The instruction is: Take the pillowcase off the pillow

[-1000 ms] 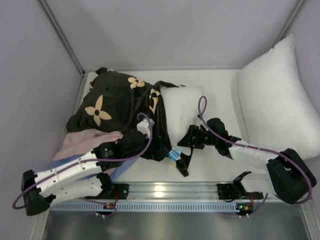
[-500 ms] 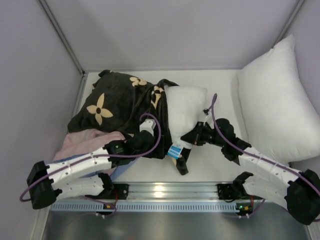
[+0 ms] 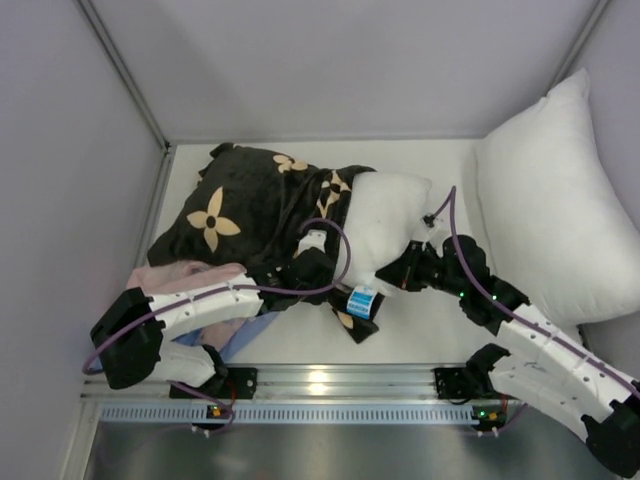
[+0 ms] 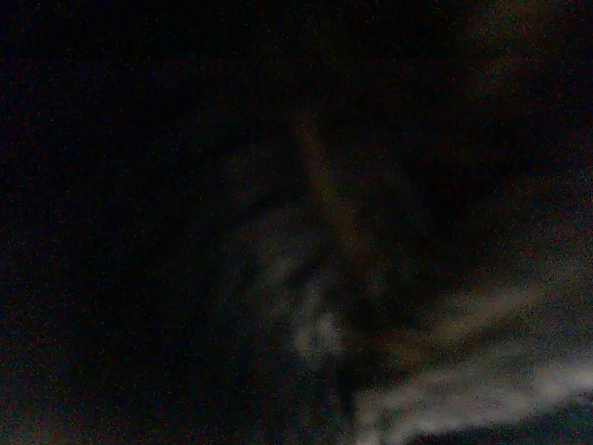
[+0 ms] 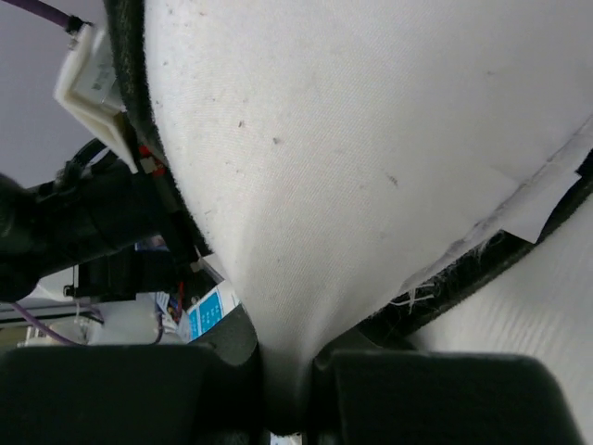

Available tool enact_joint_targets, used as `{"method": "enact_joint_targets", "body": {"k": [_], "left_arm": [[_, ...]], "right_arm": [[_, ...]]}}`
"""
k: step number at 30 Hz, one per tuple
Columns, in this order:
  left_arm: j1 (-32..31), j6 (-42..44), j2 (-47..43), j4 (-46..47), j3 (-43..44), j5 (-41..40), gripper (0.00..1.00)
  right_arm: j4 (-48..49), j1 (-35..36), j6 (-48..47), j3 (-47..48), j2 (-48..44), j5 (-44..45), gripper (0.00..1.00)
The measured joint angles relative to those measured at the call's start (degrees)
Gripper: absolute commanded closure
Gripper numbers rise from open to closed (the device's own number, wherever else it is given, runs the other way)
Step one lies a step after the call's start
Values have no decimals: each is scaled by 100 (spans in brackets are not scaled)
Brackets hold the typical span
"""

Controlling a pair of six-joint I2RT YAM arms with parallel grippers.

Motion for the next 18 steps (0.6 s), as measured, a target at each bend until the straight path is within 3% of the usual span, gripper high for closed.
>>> {"method": "enact_joint_targets", "body": {"k": [8,14,18], "left_arm": [[1213,-249,-968,188,-730,17,100],[1250,-459,-2111,11,-730,-92,100],[1222,-529,-2439,-92,-732,-39,100]], "right_arm": [[-1587,-46,-422,1408,-754,1080,100],[-2529,-44,-756,2400,-1427,2417,100],[-2896,-44,-804,2503,-1694,2699,100]]}}
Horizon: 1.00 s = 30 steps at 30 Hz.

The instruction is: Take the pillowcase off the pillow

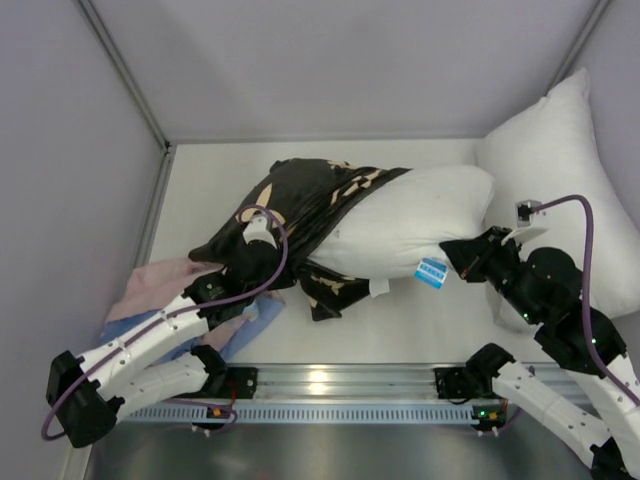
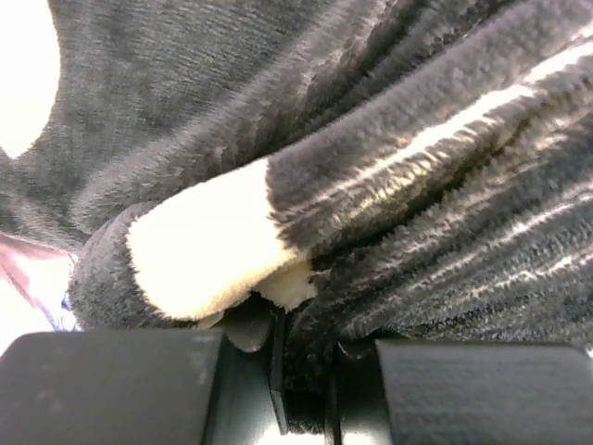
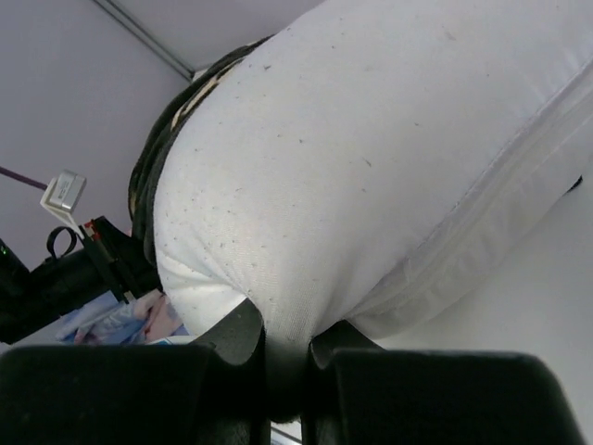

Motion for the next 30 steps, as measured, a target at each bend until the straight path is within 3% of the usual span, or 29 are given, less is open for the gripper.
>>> {"method": "enact_joint_targets", "body": {"k": [1,2,4,5,7,8,11,12,13,14,16,23,30], "left_arm": [[0,26,-24,-15,-2,50,100],[7,101,-28,-26,-4,170,91],[35,369,0,-39,-7,540,60],[35,518,22,-66,4,752,32],[-24,780,74,-186,83,1032,18],[-72,885,87,-260,168,1104,1],[-197,1244,90,-444,743,1228,1],[-212,1399,125,-520,1069,1224,1],[-216,1543,192,-546,1453,1198,1],[-216,1694,308,-555,1891,1137,1],[-216,1969,743,-636,2927,994,1],[-221,2940,3418,-907,6642,1003,1],[-503,3792,5842,-1539,7582,1012,1]], "right_arm": [[-52,0,0,-2,-13,-13,100],[-94,0,0,-13,-4,-44,100],[-92,-2,0,-94,17,-103,100],[-68,-4,0,-188,15,-133,100],[48,-20,0,-529,-61,-219,100],[85,-31,0,-750,-118,-256,100],[90,-42,2,-1513,-391,-407,96],[72,-44,2,-1733,-514,-474,86],[31,-44,11,-1875,-603,-520,48],[13,-44,39,-2028,-717,-570,33],[-42,-44,28,-2144,-922,-654,17],[-164,-44,-87,-1869,-717,-623,13],[-275,-44,-136,-1681,-879,-424,13]]}}
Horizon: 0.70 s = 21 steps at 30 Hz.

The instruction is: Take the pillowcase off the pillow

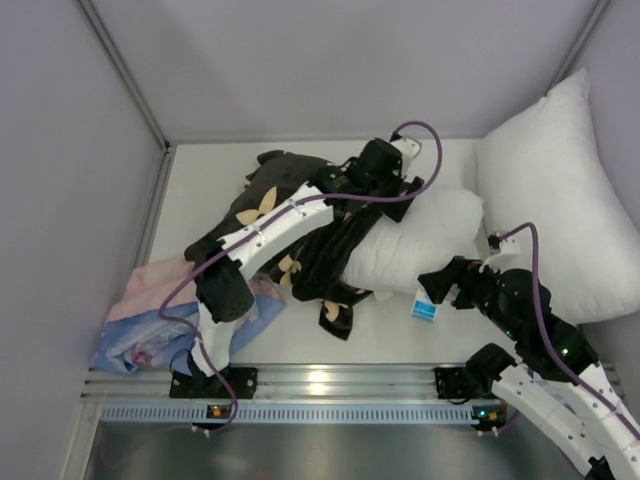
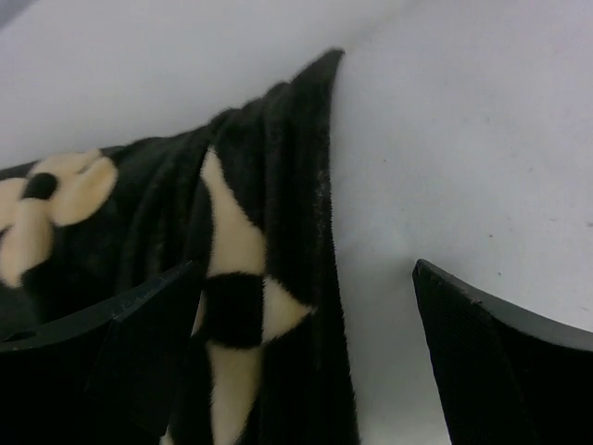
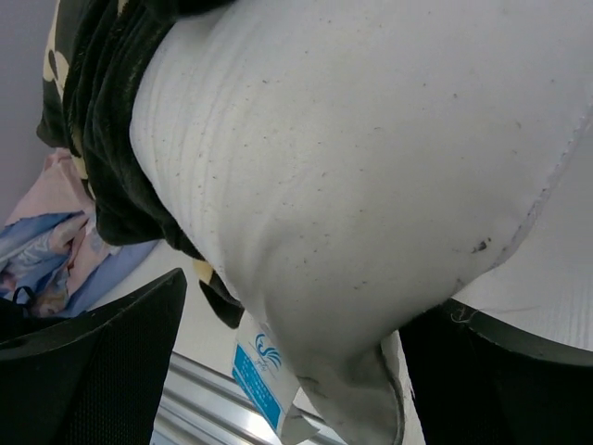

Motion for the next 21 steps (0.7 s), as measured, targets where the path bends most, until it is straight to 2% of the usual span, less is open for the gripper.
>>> {"method": "enact_joint_targets", "body": {"k": [3,6,9,10,11,12,13,14,17,21], "left_arm": [[-162,234,647,-192,175,-70,1],[-249,345,894,-234,321,-247,1],[-267,402,1051,-345,647,-782,3],[-260,402,1132,-354,774,-977,8],[-238,376,1237,-350,894,-1224,18],[-197,319,1322,-343,944,-1419,38],[-144,232,1388,-352,949,-1547,84],[-61,101,1453,-382,949,-1633,98],[278,-262,1445,-328,667,-1611,100],[608,-688,787,240,-505,-1377,100]], "right_arm": [[-79,0,-37,9,-111,76,13],[-223,0,-92,105,-138,153,14],[-232,0,-120,197,-188,216,14],[-232,0,-122,227,-208,236,15],[-236,0,-122,249,-225,240,15],[-225,0,-120,258,-236,254,15],[-227,0,-120,258,-238,256,15],[-234,0,-120,258,-236,254,15],[-229,0,-118,258,-236,251,15],[-221,0,-116,258,-232,256,15]]}}
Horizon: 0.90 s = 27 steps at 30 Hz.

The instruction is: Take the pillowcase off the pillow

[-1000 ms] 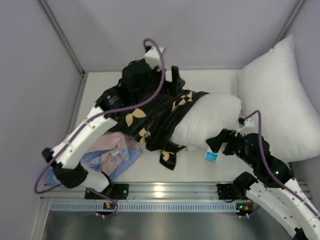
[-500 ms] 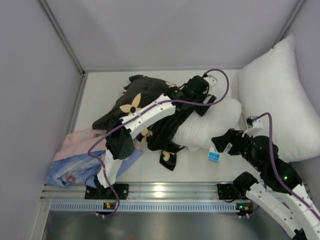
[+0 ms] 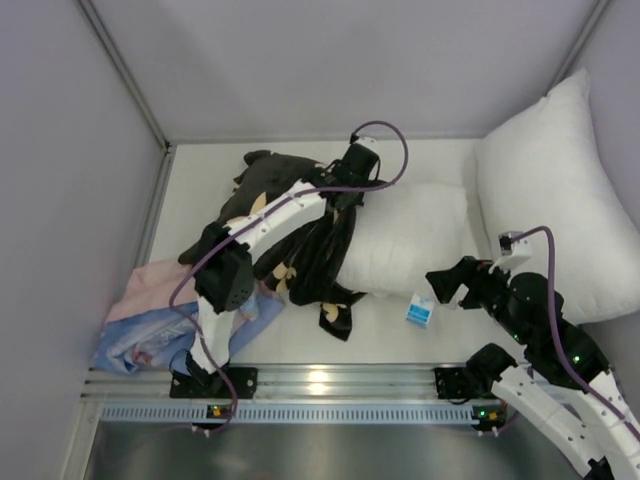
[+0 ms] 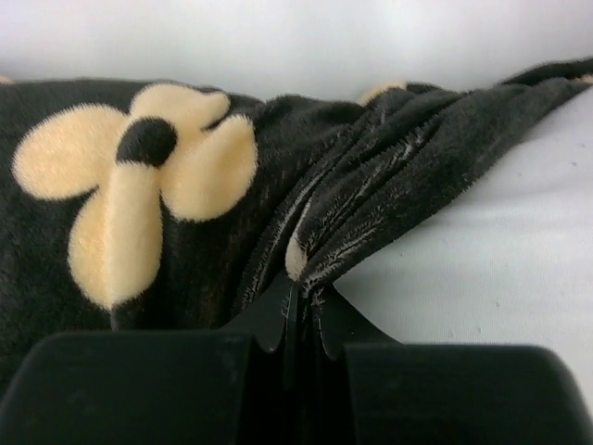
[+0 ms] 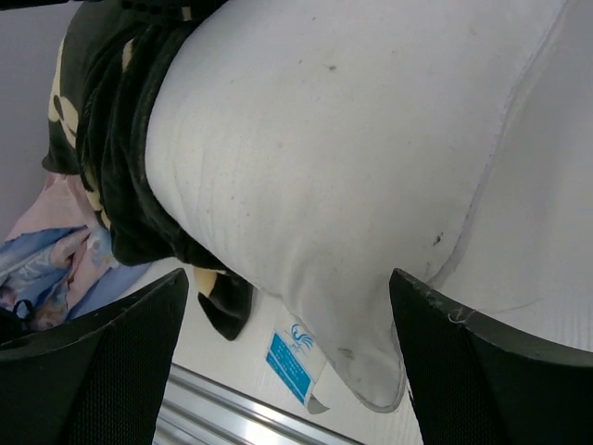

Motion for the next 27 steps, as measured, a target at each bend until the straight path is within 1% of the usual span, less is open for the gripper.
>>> {"method": "enact_joint_targets", "body": {"k": [1,3,4,6,8,11,14,17,20,23,27], "left_arm": [[22,-74,-299,192,-404,24,100],[-22,-186,-1150,791,-1480,33,100],[-74,-240,-1547,920,-1897,33,100],[-319,-363,-2664,1425,-2929,2,100],[-660,-466,-3805,1788,-3779,-66,100],[-1062,-634,-5294,2188,-4701,-76,100],[-1084,-868,-6441,2393,-5508,-76,100],[-1075,-1032,-7101,2481,-6192,-66,100],[-1075,-1185,-7460,2409,-6583,-63,100],[-1080,-1266,-7654,2317,-6693,-63,100],[-1080,-1300,-7744,2229,-6693,-81,100]], "right_arm": [[4,0,0,0,15,0,15],[11,0,-2,20,138,9,14],[15,0,-7,63,267,15,14],[11,0,-48,262,669,22,13],[20,0,-96,538,1102,24,13],[46,-2,-227,1115,1755,66,11],[101,-2,-413,1624,2186,175,7],[223,-4,-638,1958,2461,310,4],[511,-15,-870,2100,2658,83,4],[772,-22,-1108,2100,2885,-632,3],[1104,-24,-1353,2046,3432,-1934,4]]}}
